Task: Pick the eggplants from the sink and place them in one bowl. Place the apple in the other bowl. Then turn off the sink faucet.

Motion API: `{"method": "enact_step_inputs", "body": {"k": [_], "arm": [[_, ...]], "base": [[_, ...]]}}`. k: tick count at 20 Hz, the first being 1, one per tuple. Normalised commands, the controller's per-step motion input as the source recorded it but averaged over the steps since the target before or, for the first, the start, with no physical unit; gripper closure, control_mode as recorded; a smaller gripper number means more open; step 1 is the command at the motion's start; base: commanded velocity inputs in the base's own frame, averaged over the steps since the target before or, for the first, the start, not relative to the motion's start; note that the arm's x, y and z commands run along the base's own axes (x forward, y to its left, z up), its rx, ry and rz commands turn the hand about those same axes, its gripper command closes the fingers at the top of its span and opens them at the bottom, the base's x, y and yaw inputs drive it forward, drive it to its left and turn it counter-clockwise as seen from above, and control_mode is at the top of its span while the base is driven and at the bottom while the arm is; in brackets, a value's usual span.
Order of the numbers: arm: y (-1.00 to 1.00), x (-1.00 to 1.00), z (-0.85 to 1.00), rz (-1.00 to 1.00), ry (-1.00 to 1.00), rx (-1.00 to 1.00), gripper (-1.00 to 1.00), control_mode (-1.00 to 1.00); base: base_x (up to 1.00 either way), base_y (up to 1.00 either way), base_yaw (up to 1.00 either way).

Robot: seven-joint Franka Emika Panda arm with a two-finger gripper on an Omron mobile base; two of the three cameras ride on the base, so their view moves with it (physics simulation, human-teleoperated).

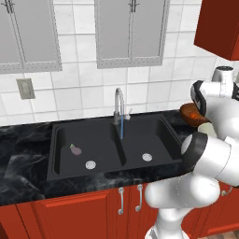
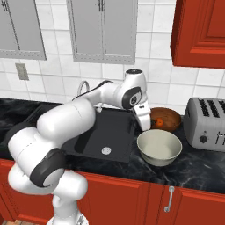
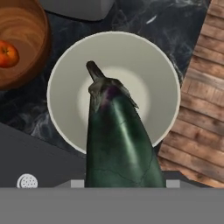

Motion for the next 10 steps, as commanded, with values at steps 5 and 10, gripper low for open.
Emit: {"method": "enact_step_inputs", "body": {"k": [5,10], "arm": [[-0.22,0.0,-0.17,0.0,0.0,0.0,1.0,-1.0],[-0.22,0.0,-0.06,0.0,0.0,0.0,1.0,-1.0]], "base": [[0.0,0.0,0.0],[0.0,0.0,0.0]]}}
